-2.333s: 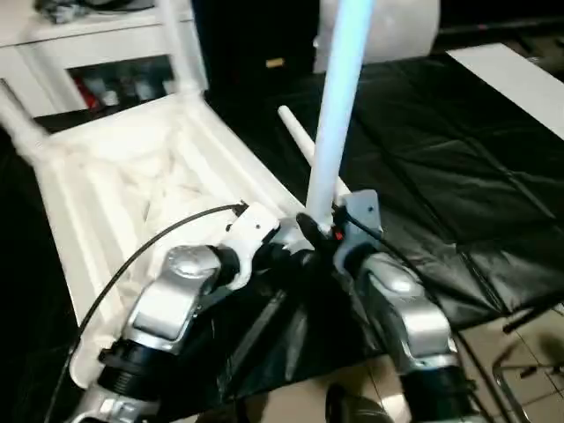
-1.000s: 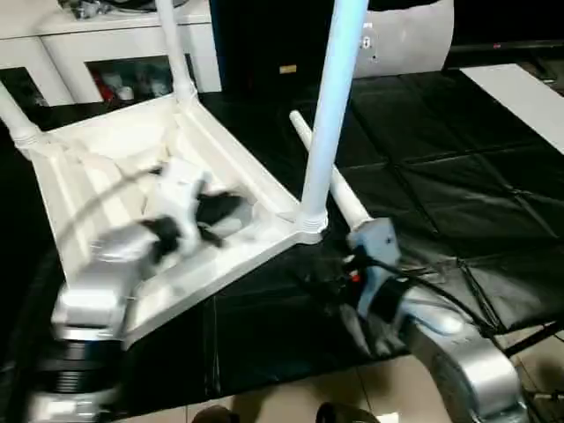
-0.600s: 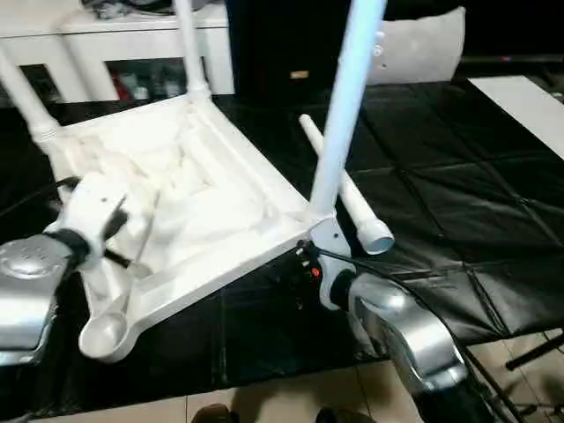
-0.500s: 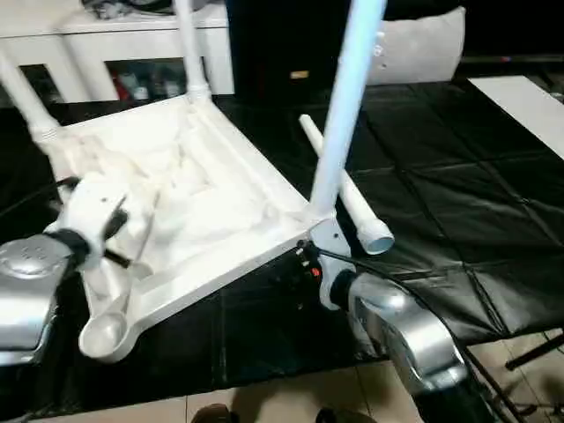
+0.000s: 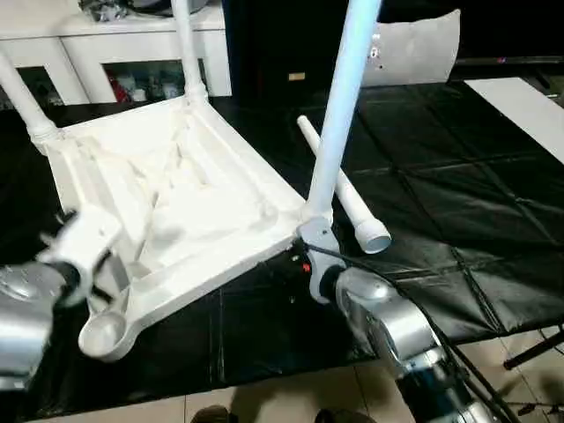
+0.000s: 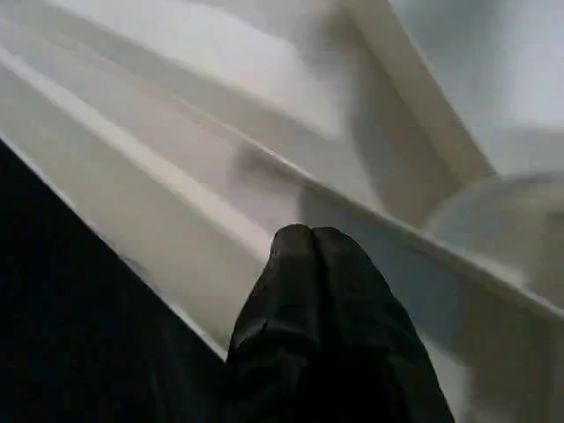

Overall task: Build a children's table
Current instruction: Rotate table base

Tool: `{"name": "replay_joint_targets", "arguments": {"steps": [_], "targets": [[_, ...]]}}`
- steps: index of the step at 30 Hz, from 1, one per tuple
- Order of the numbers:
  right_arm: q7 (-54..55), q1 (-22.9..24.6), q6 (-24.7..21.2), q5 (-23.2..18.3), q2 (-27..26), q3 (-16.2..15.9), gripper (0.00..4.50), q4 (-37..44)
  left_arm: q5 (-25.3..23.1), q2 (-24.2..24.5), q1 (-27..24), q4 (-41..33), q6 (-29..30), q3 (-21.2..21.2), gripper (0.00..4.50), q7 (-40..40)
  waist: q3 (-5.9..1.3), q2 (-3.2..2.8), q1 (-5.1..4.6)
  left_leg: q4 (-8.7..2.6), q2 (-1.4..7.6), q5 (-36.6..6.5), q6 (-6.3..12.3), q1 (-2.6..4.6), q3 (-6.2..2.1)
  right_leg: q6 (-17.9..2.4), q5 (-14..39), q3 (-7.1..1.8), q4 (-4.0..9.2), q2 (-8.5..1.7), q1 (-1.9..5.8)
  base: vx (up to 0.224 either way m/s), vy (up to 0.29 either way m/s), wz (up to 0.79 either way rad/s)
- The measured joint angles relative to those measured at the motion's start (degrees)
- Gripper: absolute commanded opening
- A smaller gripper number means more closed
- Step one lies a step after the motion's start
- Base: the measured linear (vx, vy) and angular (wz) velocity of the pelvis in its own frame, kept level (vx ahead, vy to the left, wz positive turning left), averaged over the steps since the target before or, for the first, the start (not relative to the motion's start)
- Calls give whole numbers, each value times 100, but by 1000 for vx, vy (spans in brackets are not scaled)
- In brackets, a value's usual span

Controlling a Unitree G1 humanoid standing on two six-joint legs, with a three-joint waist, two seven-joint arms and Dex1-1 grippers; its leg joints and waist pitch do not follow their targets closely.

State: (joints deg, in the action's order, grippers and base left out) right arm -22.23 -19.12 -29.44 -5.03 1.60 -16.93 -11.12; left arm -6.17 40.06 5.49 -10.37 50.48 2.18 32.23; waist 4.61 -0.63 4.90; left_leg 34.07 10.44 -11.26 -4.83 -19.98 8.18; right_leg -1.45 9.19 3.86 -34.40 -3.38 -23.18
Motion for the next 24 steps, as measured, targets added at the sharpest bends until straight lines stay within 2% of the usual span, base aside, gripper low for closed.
{"name": "replay_joint_targets", "arguments": {"steps": [4,9,14,18,22,24], "targets": [[62,-327,207,19,-85,141,450,-536,613,-181,-69,-381,278,-67,6,506,-2,0,14,4,0,1,0,5,0,-4,-3,0,0,-1,0,0,0,0],[52,-436,420,76,-115,212,450,-931,1105,-287,-135,-761,366,-252,6,992,-7,10,2,17,1,1,0,-2,2,-7,-4,-2,-1,-1,5,0,0,0],[60,-627,564,127,-93,414,450,-1249,1479,-474,-144,-1014,695,-359,6,1199,-12,17,-189,18,2,1,-1,-1,8,-8,-5,-4,-3,-1,4,0,0,0],[82,-737,658,203,-80,535,450,-1449,1655,-797,-14,-1013,765,-500,6,1228,-11,16,-264,17,14,0,-1,-6,9,-10,-6,2,-7,7,-3,0,0,0],[105,-769,765,254,-75,584,450,-1538,1719,-1093,213,-915,823,-554,6,1191,-10,14,-284,16,25,1,-2,-10,14,-10,-6,8,-7,12,-7,0,0,0],[111,-813,792,275,-76,605,450,-1623,1666,-1305,464,-615,633,-629,6,966,-8,11,-273,17,24,1,-3,-10,15,-11,-6,8,-6,11,-6,0,0,0]]}}
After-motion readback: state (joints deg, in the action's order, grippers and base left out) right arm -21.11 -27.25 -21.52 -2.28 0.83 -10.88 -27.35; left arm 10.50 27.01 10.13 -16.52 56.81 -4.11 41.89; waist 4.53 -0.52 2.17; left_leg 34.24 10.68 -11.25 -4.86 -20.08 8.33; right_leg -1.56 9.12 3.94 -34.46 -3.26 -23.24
